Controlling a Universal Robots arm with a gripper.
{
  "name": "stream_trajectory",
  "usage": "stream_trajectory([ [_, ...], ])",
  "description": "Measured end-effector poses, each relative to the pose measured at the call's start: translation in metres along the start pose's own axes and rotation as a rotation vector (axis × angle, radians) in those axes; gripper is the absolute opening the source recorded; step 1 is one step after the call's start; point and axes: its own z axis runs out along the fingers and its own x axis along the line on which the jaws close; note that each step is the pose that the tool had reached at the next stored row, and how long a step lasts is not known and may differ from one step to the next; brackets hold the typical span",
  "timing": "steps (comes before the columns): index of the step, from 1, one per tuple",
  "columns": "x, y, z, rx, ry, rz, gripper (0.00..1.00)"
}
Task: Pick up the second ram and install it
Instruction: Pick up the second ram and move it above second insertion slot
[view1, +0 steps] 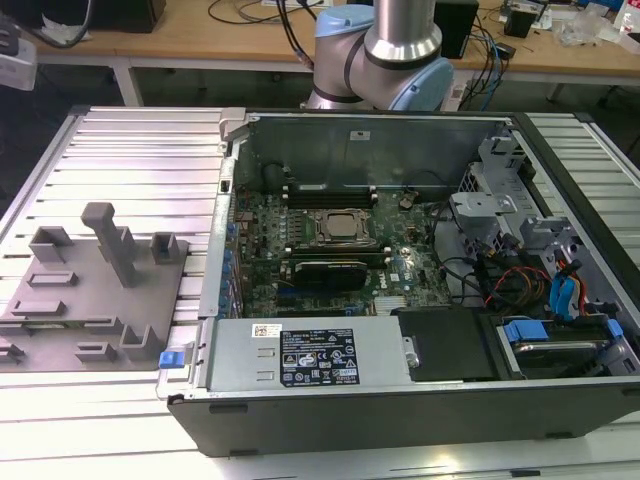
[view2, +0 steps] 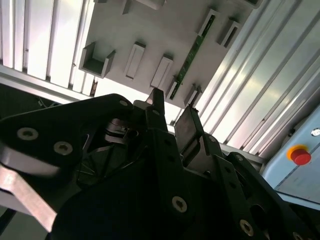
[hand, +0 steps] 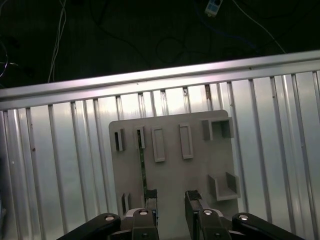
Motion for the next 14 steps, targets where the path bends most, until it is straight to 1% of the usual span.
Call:
stream_trajectory([
  [6, 0.0, -0.0001, 0.0035, 0.0, 0.0, 0.0, 0.36],
  [14, 0.0001, -0.0004, 0.0114, -0.0001, 0.0, 0.0, 0.36],
])
